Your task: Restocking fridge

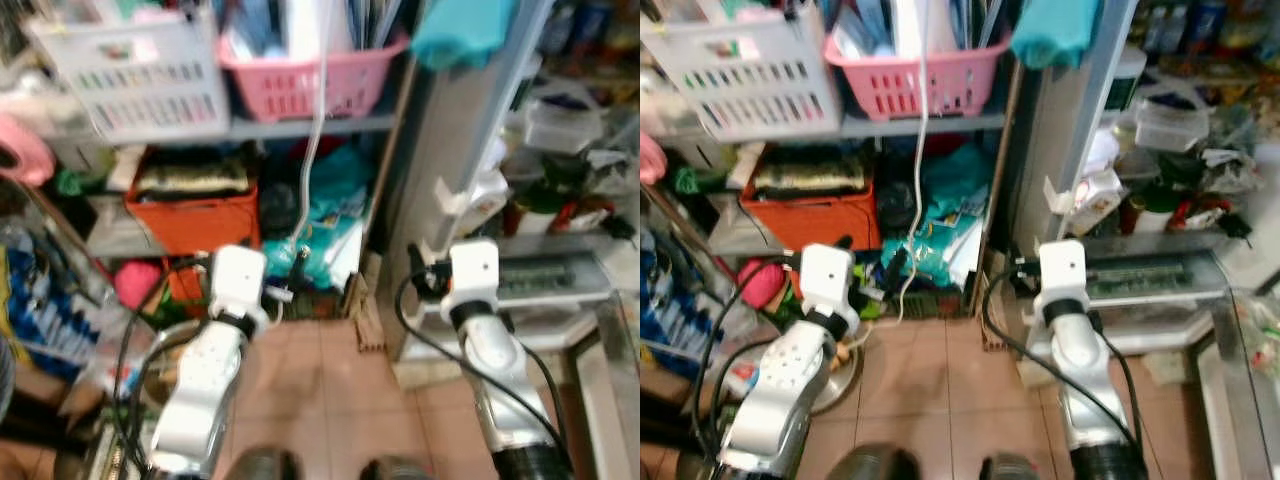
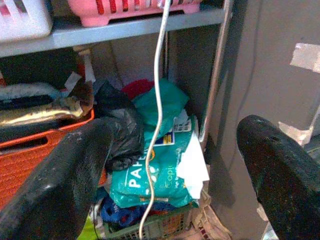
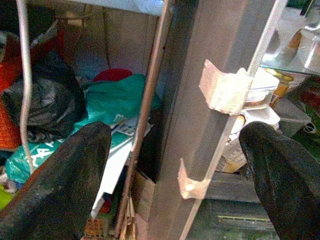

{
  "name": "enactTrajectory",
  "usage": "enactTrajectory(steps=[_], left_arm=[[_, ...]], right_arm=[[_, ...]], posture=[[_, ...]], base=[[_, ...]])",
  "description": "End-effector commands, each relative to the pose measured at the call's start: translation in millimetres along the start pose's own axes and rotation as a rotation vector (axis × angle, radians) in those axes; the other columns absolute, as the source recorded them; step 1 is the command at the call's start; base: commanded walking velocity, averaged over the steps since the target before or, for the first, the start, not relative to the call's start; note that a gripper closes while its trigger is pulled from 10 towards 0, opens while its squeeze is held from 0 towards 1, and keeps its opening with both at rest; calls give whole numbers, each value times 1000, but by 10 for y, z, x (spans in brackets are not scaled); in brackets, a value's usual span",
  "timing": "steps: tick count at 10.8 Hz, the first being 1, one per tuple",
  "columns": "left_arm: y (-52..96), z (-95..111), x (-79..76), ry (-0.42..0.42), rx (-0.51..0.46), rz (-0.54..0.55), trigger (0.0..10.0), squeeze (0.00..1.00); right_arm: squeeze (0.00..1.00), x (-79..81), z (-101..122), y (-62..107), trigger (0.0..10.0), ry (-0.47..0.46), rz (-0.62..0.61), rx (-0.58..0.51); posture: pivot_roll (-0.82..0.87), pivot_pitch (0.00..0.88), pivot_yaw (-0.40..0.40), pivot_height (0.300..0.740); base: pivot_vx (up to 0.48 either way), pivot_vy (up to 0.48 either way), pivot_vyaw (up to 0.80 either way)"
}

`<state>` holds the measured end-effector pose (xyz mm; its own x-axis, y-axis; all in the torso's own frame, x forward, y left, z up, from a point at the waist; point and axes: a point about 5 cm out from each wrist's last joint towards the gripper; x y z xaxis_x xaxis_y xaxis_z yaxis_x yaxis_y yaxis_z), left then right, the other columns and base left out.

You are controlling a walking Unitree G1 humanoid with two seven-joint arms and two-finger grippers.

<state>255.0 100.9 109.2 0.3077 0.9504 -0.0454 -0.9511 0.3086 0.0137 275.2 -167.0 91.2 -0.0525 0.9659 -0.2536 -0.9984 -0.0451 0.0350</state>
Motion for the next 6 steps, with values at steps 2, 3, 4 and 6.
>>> enactTrajectory(steps=[2,3,4,6], left_arm=[[4,22,41,-5,-13,9,10000,0],[4,21,37,-3,-14,10,10000,0],[2,10,53,8,-7,39,10000,0],[0,5,62,8,-4,42,10000,0]], right_arm=[[0,-3,73,-45,10000,-13,1,-25],[0,-16,72,-48,10000,-10,1,-25],[0,-31,67,-54,10000,-6,-1,-23],[0,-13,63,-57,10000,-6,4,-21]], posture=[[50,60,19,740],[48,62,16,740],[49,64,13,740],[51,65,12,740]], base=[[0,-289,0],[0,-330,0],[0,0,0],[0,0,0]])
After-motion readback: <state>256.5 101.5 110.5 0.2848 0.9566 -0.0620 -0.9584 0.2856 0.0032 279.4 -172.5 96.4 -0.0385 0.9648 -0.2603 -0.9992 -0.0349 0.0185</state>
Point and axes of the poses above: a point about 5 cm out from each wrist's last joint towards the gripper, its own y axis pointing back from the gripper into the wrist, its own z axis along the axis of the wrist's last joint, x = y × z, and after that the axes turned 5 degrees about y, right-handed
